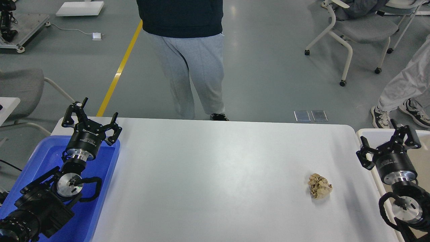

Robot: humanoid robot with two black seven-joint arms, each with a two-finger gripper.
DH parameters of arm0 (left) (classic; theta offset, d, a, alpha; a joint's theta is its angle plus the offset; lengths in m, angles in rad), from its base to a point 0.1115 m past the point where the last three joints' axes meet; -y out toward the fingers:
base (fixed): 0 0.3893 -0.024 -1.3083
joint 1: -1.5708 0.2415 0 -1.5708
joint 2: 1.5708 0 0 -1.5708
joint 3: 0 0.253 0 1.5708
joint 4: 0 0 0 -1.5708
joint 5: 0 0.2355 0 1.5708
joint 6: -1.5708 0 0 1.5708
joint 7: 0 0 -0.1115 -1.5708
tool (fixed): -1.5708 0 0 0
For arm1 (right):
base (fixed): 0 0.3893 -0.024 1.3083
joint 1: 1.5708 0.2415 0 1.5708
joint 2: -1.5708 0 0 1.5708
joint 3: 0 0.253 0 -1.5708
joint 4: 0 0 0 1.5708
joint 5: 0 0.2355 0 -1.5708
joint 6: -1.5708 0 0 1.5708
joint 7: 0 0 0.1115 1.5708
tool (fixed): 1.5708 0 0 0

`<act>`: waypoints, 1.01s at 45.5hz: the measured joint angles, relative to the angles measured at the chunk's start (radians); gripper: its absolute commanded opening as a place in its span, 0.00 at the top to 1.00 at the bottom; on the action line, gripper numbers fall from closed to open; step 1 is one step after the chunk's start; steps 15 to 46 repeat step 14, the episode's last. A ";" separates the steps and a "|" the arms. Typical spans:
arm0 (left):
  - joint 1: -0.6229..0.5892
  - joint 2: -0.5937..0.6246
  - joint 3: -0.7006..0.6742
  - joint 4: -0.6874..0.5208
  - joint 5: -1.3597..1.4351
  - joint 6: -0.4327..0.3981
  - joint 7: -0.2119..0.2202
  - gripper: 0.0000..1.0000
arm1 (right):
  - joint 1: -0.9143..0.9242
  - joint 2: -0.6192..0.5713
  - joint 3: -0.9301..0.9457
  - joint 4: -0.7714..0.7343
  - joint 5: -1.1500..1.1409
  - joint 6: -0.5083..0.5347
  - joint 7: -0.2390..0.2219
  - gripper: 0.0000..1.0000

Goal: Tidy desktop

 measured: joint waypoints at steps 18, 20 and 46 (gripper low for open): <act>0.000 0.000 0.000 0.000 0.000 0.000 0.000 0.00 | 0.074 0.080 0.011 -0.065 -0.068 0.006 0.025 0.00; 0.000 0.000 0.000 0.000 0.000 0.000 0.000 0.00 | 0.074 0.080 0.011 -0.065 -0.068 0.006 0.025 0.00; 0.000 0.000 0.000 0.000 0.000 0.000 0.000 0.00 | 0.074 0.080 0.011 -0.065 -0.068 0.006 0.025 0.00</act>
